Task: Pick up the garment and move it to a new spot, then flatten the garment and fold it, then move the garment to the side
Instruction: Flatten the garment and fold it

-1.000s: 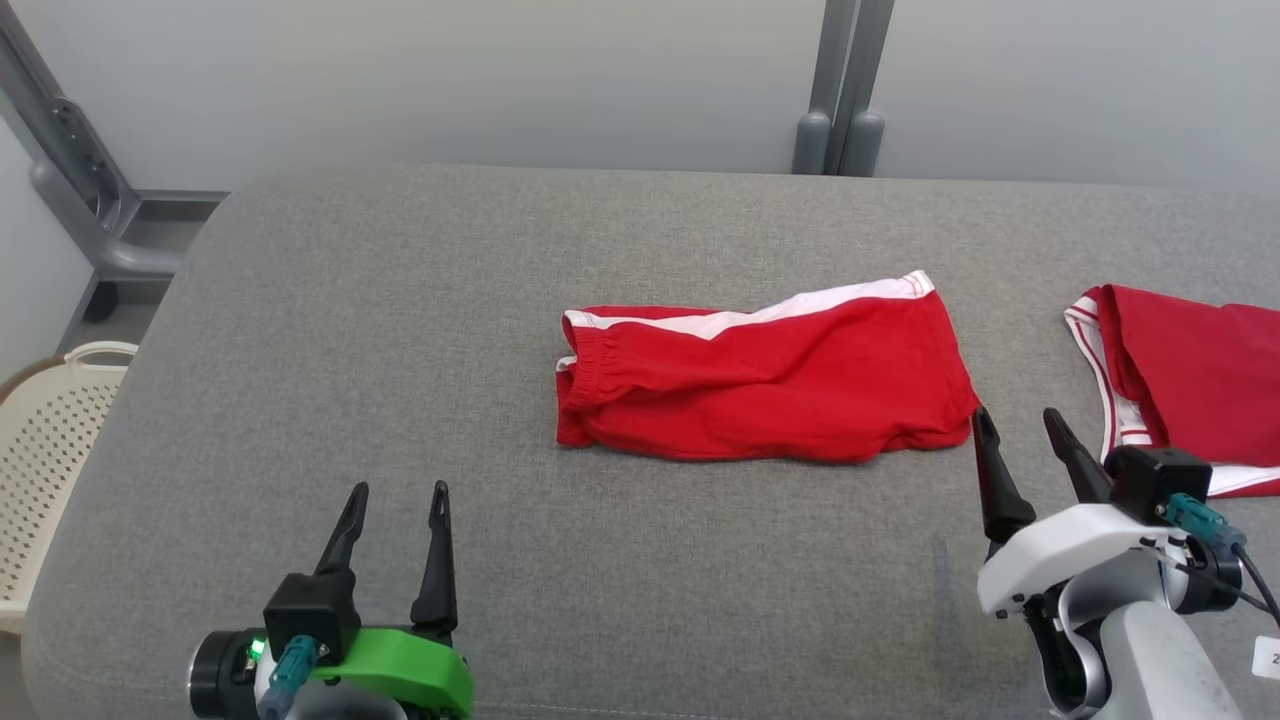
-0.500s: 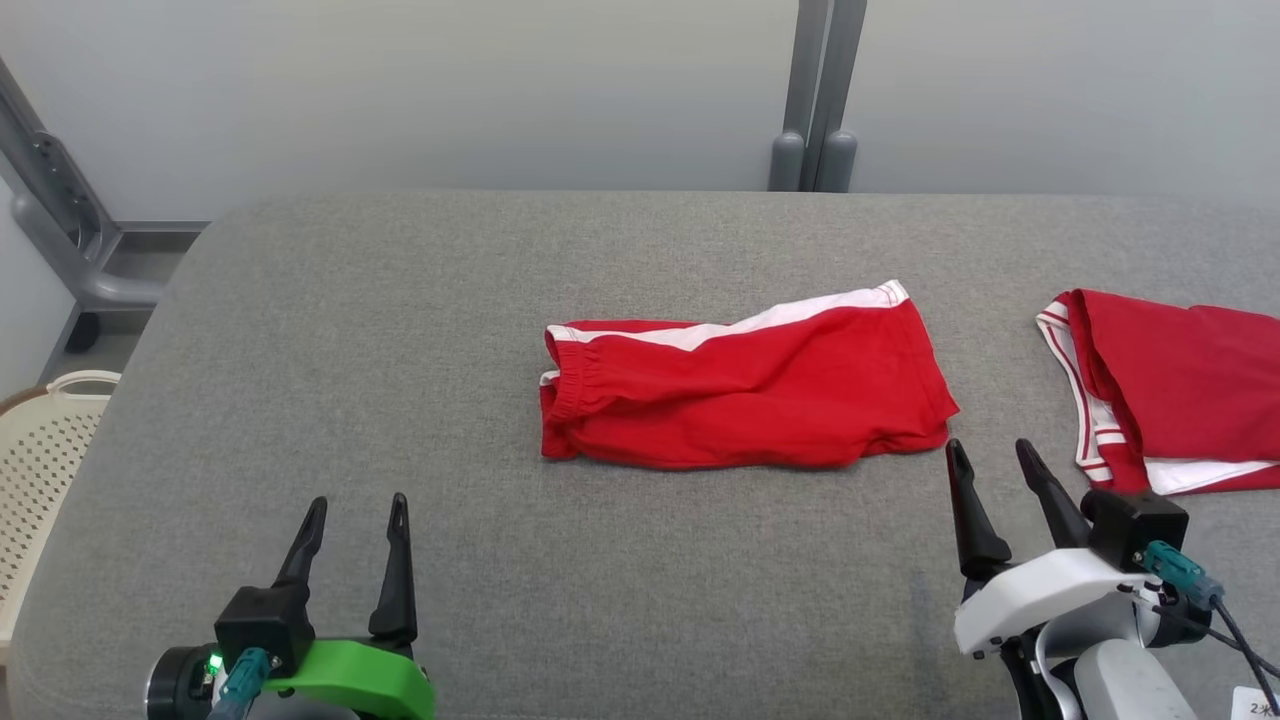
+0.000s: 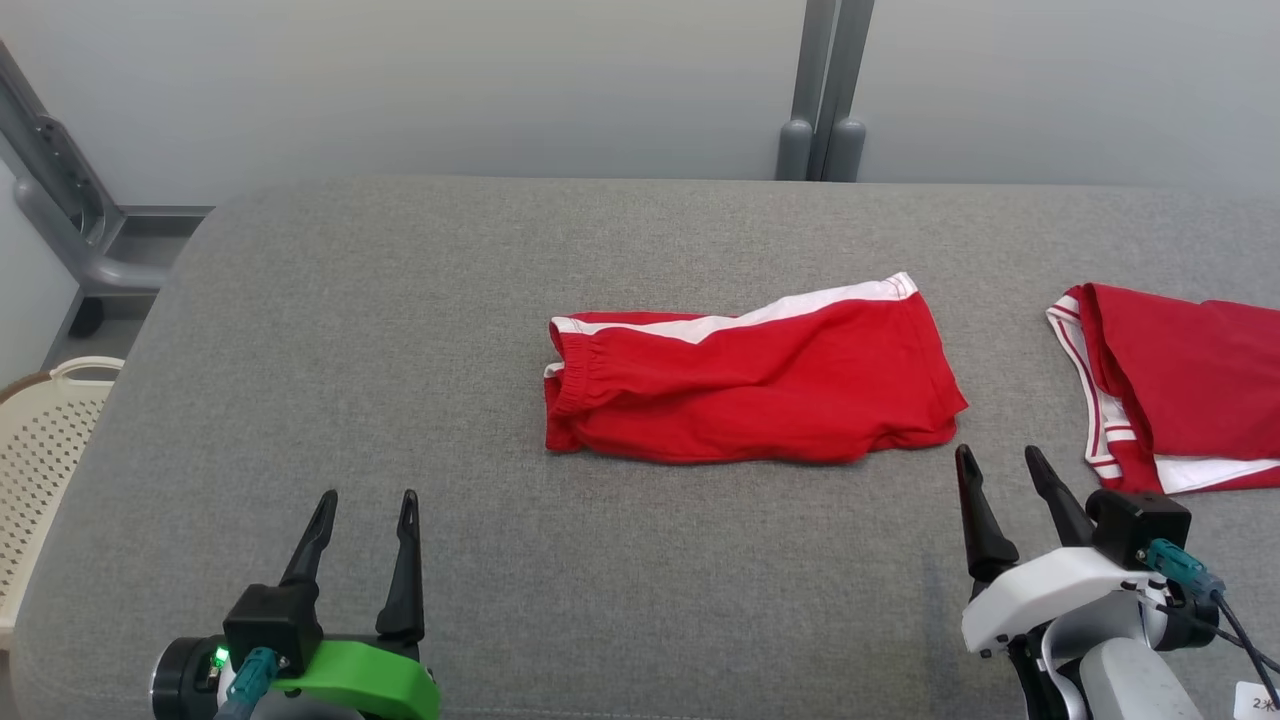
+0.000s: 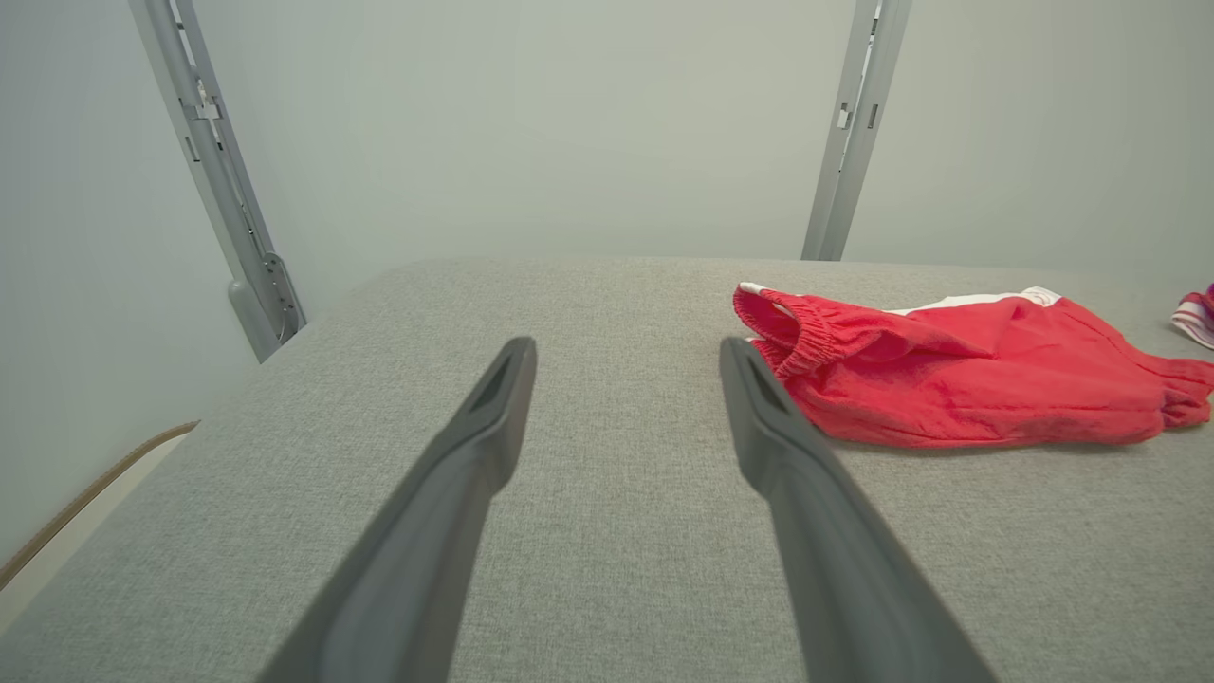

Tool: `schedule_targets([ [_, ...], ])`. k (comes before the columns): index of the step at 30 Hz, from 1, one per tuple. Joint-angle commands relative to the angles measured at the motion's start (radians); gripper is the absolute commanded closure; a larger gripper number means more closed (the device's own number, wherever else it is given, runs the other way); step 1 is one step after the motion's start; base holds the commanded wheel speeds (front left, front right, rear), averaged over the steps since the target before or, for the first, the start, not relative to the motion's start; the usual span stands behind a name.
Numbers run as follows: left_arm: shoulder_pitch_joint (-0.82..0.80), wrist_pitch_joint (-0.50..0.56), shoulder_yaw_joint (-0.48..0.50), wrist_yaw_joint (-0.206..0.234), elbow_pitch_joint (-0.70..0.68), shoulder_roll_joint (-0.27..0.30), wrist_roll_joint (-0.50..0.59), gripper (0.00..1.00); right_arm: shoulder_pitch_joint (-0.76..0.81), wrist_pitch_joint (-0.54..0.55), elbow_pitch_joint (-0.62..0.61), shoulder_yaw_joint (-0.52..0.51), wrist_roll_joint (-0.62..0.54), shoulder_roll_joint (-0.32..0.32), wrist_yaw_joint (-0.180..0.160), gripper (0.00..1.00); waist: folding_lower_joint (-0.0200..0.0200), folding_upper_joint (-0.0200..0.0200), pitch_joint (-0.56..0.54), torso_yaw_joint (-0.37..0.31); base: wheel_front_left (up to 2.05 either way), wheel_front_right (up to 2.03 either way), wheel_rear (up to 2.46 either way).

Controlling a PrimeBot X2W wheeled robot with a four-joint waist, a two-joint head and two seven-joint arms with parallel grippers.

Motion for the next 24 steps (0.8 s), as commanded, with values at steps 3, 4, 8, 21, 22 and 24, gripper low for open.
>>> schedule_targets([
  [3,-0.003,-0.003,0.004,-0.001,0.000,0.000,0.004,0.00,-0.012,0.001,0.004,-0.004,-0.010,-0.004,-0.001,0.00,0.0000,0.0000,0.007,-0.001,0.00,0.00,0.00],
  [4,-0.004,-0.003,0.004,0.001,0.002,0.001,0.004,0.00,-0.013,0.004,0.005,-0.002,-0.013,-0.004,-0.001,0.00,0.0000,0.0000,0.009,-0.001,0.00,0.00,0.00],
  [8,-0.019,-0.003,0.005,0.005,0.003,0.006,0.003,0.00,-0.044,0.078,-0.010,0.024,-0.062,-0.003,-0.001,0.00,0.0000,0.0000,0.030,0.000,0.00,0.00,0.00],
  [21,-0.068,-0.003,-0.020,-0.015,-0.017,0.002,0.017,0.00,-0.426,0.758,0.143,-0.110,-0.260,-0.005,-0.001,0.00,0.0000,0.0000,0.124,0.033,0.00,0.00,0.00],
  [22,-0.075,-0.003,-0.024,-0.018,-0.017,-0.001,0.018,0.00,-0.453,0.788,0.168,-0.120,-0.273,-0.004,-0.001,0.00,0.0000,0.0000,0.135,0.041,0.00,0.00,0.00],
  [24,-0.091,-0.003,-0.041,-0.027,-0.012,-0.007,0.024,0.00,-0.522,0.853,0.235,-0.178,-0.324,-0.009,-0.001,0.00,0.0000,0.0000,0.166,0.071,0.00,0.00,0.00],
])
